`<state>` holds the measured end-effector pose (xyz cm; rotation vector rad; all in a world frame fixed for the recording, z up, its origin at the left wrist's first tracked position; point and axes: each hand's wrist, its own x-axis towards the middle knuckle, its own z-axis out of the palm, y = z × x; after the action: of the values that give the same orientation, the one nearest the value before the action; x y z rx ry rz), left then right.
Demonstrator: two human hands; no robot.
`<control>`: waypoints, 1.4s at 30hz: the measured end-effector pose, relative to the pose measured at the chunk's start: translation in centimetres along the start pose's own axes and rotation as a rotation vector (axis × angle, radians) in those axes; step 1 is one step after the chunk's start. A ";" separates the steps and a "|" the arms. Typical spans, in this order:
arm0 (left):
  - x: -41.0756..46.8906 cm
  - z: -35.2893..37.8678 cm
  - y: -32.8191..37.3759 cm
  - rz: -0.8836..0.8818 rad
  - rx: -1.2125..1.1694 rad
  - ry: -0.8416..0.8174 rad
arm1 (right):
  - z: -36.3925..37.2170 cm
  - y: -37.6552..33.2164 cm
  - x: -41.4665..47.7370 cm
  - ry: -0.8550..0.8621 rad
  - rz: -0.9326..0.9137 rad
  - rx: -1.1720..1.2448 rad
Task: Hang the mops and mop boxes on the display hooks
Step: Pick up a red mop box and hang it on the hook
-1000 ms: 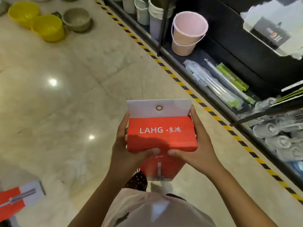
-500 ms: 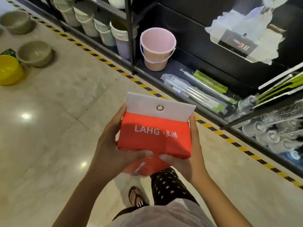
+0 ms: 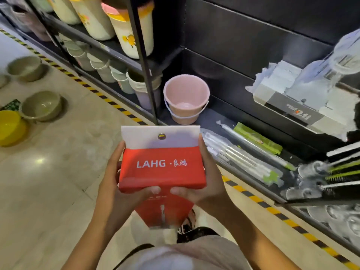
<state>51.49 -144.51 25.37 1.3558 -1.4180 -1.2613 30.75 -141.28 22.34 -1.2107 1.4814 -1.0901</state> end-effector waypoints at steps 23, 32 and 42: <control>41.2 -2.0 15.0 0.319 -0.137 -0.391 | -3.6 -17.5 32.5 0.423 -0.209 -0.036; 51.5 -3.9 27.2 0.597 -0.046 -0.477 | -4.6 -27.7 39.5 0.588 -0.485 0.049; 57.1 -4.5 42.3 0.853 -0.105 -0.379 | -11.1 -41.6 45.5 0.531 -0.783 -0.100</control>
<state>40.41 -204.37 62.34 0.3324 -1.8653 -0.9935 22.83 -190.67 60.05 -1.7290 1.4708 -1.9971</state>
